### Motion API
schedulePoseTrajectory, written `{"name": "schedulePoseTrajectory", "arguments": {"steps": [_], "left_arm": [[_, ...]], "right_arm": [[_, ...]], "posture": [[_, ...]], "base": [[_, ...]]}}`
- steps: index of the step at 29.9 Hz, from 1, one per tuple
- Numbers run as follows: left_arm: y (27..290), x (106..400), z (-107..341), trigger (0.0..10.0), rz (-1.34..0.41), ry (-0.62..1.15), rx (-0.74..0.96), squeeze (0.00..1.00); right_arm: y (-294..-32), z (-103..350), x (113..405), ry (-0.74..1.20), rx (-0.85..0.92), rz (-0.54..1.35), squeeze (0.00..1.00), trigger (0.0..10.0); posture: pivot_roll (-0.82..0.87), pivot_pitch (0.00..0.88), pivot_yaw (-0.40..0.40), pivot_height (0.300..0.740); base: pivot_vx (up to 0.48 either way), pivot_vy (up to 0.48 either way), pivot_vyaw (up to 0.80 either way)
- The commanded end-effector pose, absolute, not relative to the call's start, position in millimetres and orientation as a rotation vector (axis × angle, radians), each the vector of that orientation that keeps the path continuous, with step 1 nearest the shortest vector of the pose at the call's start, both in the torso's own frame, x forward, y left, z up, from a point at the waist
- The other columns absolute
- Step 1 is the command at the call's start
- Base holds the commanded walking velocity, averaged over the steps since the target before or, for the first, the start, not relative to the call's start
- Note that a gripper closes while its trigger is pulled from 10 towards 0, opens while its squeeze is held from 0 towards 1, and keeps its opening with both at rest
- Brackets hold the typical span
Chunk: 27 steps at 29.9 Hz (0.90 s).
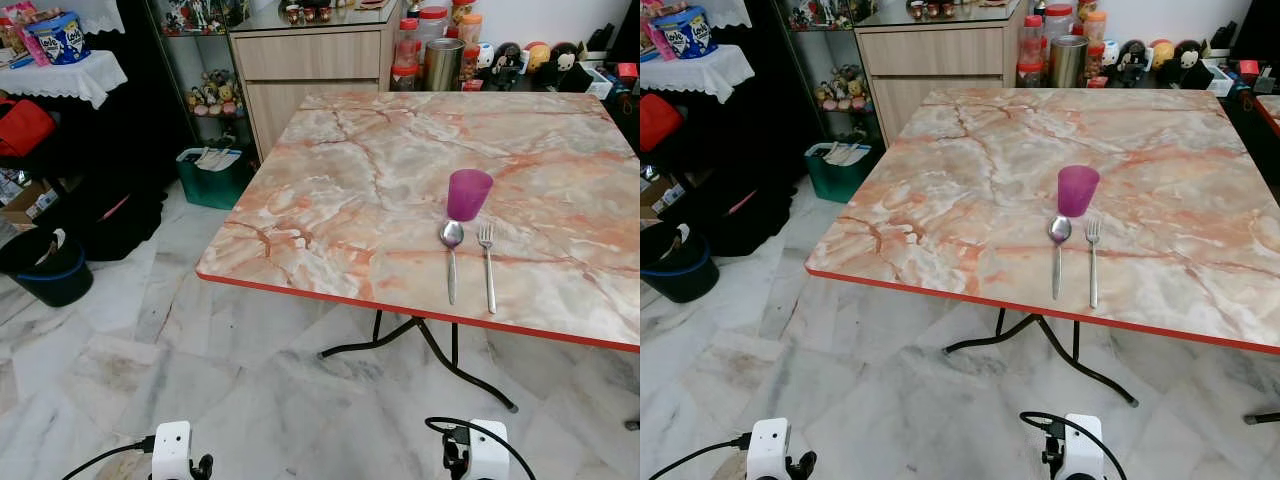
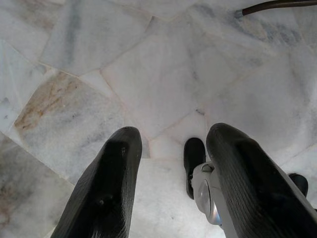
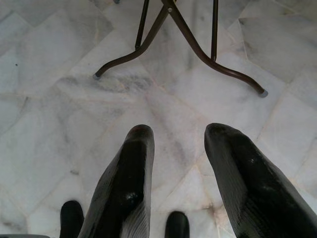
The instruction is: Setting the table
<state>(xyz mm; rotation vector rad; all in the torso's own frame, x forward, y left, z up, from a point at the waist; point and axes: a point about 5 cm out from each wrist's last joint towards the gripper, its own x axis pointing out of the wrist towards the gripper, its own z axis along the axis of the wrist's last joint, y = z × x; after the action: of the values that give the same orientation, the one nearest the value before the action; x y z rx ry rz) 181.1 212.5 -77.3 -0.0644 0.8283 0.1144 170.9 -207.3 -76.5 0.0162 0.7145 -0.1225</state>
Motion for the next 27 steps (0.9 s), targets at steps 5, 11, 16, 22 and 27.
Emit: {"name": "schedulePoseTrajectory", "arguments": {"steps": [5, 11, 16, 22, 27], "left_arm": [[216.2, 178.4, -77.9, 10.0, 0.125, 0.834, -0.060, 0.00], [215.6, 178.0, -78.1, 10.0, 0.123, 0.835, -0.061, 0.00], [215.4, 177.5, -78.4, 10.0, 0.126, 0.836, -0.064, 0.00], [214.4, 177.3, -78.7, 10.0, 0.126, 0.836, -0.067, 0.00], [214.0, 178.0, -78.5, 10.0, 0.127, 0.835, -0.067, 0.00]], "right_arm": [[-203.3, -73.9, 177.1, 0.697, 0.007, -0.094, 0.00, 10.0], [-203.9, -73.0, 179.5, 0.699, -0.012, -0.073, 0.00, 10.0], [-203.9, -72.5, 180.8, 0.700, -0.017, -0.065, 0.00, 10.0], [-202.9, -71.0, 184.3, 0.696, -0.037, -0.039, 0.00, 10.0], [-202.4, -69.7, 186.1, 0.687, -0.056, -0.015, 0.00, 10.0]], "posture": [[0.11, 0.000, 0.090, 0.740], [0.11, 0.000, 0.088, 0.740], [0.11, 0.000, 0.085, 0.740], [0.11, 0.000, 0.085, 0.740], [0.08, 0.000, 0.082, 0.740]], "base": [[0.000, 0.000, 0.00], [0.000, 0.000, 0.00], [0.000, 0.000, 0.00], [0.000, 0.000, 0.00], [0.000, 0.000, 0.00]]}}
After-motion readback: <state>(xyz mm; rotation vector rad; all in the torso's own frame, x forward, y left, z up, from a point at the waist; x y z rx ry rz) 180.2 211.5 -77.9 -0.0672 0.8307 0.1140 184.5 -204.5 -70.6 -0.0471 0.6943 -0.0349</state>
